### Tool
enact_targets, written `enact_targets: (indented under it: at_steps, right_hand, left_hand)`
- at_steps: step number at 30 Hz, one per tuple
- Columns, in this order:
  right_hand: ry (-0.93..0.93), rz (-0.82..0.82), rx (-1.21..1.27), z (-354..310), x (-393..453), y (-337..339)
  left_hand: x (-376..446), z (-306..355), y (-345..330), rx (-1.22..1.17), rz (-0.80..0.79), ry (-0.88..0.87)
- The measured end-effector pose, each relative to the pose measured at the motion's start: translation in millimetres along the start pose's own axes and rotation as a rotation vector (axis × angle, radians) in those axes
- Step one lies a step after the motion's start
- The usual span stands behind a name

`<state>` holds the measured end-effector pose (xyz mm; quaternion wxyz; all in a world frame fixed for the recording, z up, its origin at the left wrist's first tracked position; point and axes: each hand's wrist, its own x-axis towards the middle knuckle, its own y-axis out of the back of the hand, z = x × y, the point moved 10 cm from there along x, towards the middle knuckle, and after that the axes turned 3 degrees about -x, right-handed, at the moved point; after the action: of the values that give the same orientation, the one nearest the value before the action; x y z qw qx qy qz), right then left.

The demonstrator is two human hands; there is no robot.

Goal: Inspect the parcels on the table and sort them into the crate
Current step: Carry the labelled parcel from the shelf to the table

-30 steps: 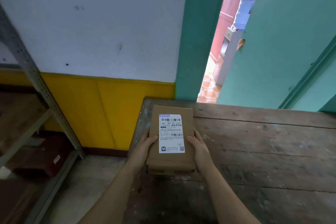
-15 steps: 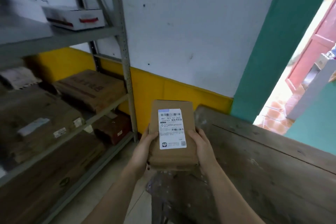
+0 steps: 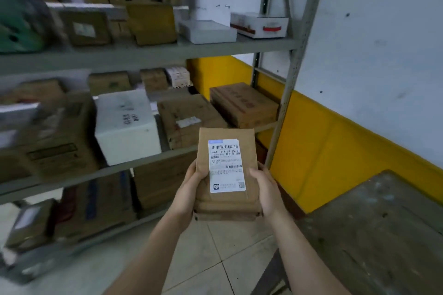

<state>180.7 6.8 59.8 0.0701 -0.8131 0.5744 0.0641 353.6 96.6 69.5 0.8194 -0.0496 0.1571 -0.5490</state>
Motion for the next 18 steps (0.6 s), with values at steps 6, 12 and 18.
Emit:
enact_targets:
  at_steps: [6, 12, 18]
  right_hand:
    - [0.075, -0.19, -0.01, -16.7, -14.1, -116.2]
    - [0.077, -0.332, -0.033, -17.4, -43.2, -237.7]
    - [0.084, -0.488, -0.082, -5.5, -78.7, -352.4]
  left_hand:
    - [-37.6, 25.8, 105.5, -0.034, 0.164, -0.048]
    - [-88.6, 50.6, 215.7, -0.083, 0.302, -0.092]
    - [-150.0, 64.1, 320.4, -0.119, 0.46, -0.152]
